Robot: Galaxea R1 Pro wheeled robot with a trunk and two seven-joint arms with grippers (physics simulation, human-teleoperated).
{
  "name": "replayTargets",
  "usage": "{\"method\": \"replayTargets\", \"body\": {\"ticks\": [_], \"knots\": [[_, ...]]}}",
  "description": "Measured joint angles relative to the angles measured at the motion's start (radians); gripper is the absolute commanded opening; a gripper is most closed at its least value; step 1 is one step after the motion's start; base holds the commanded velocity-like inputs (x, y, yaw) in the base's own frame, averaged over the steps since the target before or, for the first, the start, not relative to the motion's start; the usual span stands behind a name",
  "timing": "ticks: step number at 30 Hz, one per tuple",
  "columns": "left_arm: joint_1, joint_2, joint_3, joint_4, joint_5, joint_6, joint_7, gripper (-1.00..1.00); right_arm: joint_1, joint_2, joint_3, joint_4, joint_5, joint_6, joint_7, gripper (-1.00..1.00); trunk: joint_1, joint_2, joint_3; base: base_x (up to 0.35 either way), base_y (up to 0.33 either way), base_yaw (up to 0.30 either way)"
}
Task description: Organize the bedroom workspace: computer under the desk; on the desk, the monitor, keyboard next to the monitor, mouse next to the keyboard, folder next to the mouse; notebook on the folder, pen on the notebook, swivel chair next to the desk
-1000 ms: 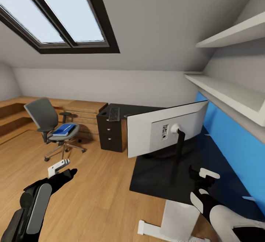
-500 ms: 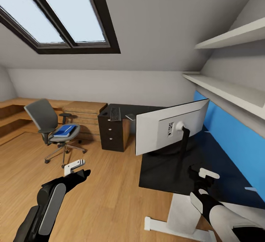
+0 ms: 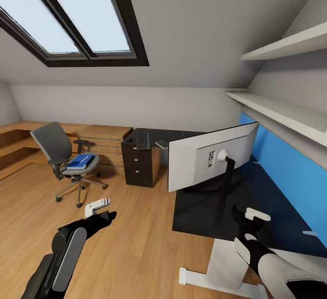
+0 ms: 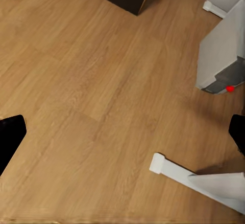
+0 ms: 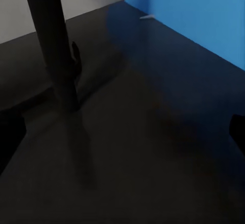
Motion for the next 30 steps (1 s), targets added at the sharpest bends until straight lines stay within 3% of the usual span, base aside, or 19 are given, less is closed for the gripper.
{"method": "replayTargets", "body": {"ticks": [9,18,30], "knots": [[0.0,0.0,-0.007,0.015,-0.003,0.0,0.0,1.0,0.0,0.001,0.0,0.001,0.002,-0.001,0.001,1.0,0.0,0.0,0.0,0.0,0.0,-0.022],[-0.001,0.0,-0.007,0.014,-0.004,-0.001,-0.002,1.0,0.0,0.002,0.0,0.003,0.024,0.0,0.024,1.0,0.0,0.0,0.0,0.0,0.007,-0.217],[-0.001,0.0,-0.008,0.007,-0.004,-0.001,-0.003,1.0,0.0,0.0,-0.002,0.009,0.028,0.004,0.213,1.0,0.0,0.0,0.0,0.005,0.229,-0.259]]}}
